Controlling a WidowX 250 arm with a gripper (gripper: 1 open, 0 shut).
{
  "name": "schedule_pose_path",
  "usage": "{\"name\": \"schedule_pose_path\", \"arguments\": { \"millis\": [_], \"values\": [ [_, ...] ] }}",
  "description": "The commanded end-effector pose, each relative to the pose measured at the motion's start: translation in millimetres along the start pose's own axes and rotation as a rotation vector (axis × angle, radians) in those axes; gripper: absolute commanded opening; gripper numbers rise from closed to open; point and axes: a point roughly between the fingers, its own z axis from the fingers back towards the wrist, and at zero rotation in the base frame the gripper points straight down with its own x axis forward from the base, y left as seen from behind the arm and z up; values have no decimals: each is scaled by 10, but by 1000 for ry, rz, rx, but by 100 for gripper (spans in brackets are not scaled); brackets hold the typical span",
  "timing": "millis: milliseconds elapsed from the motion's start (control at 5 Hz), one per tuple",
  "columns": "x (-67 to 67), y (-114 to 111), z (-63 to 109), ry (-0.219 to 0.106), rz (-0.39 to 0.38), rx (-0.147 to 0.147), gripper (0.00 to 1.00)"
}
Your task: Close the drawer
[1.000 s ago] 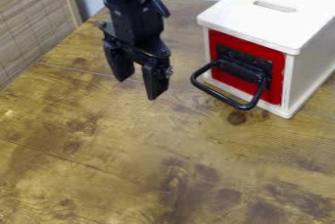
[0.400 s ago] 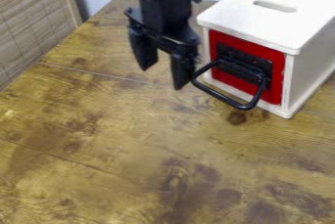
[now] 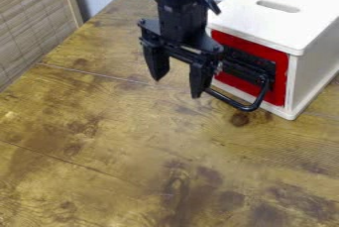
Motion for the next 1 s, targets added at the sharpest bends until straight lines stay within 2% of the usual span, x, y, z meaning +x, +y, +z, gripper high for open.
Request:
{"name": "schedule_pose_path", "arguments": {
  "millis": [0, 200, 600, 800],
  "values": [
    [17, 36, 138, -59, 1, 19, 100],
    [-50, 95, 103, -59, 19, 22, 100],
    [102, 282, 200, -78, 65, 38, 100],
    [65, 365, 186, -85, 62, 35, 100]
  ]
}}
